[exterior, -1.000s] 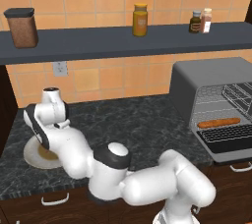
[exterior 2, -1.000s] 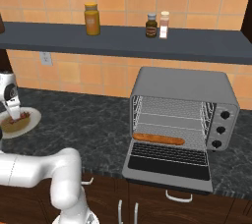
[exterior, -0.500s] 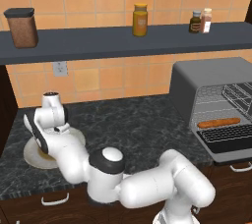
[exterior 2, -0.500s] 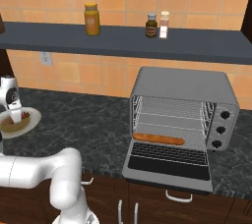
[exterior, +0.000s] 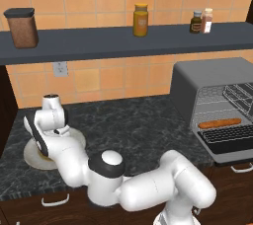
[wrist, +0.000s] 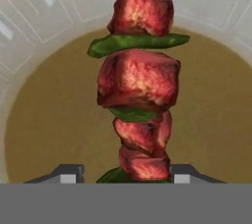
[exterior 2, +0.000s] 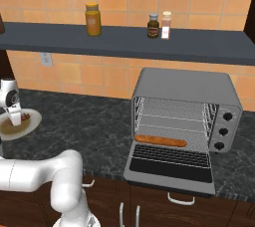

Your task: Pick up the kebab skewer and baguette bread, and place them inside the toaster oven. Close the toaster oven door and start by setting the timer.

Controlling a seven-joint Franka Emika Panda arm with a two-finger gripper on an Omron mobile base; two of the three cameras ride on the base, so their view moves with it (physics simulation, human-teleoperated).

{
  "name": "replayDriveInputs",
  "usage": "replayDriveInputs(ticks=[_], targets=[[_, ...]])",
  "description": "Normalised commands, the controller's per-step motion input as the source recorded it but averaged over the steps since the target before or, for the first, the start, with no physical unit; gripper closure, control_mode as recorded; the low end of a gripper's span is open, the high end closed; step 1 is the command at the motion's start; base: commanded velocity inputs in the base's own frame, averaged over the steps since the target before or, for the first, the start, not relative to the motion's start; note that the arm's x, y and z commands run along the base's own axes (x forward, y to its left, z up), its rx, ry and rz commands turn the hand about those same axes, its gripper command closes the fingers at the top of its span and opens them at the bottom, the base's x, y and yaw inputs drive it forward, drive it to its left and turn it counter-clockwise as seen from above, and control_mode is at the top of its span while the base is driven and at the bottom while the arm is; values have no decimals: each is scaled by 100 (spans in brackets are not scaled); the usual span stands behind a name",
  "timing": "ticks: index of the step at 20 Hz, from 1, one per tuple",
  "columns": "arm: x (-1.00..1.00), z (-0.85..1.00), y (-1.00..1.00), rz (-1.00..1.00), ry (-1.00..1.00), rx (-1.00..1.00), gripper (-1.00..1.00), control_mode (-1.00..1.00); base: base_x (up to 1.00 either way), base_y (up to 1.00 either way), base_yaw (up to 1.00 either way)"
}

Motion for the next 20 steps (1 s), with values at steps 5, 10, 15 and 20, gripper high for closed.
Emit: replayDriveInputs(ticks=[5, 10, 15, 20], targets=[[-34, 0, -41, -1, 0, 0, 100, -100, 0, 0, 0], [-62, 64, -97, 0, -3, 4, 100, -100, 0, 0, 0], [-79, 96, -100, 0, -9, 1, 100, -100, 0, 0, 0], [-76, 73, -100, 2, -6, 0, 100, -100, 0, 0, 0]])
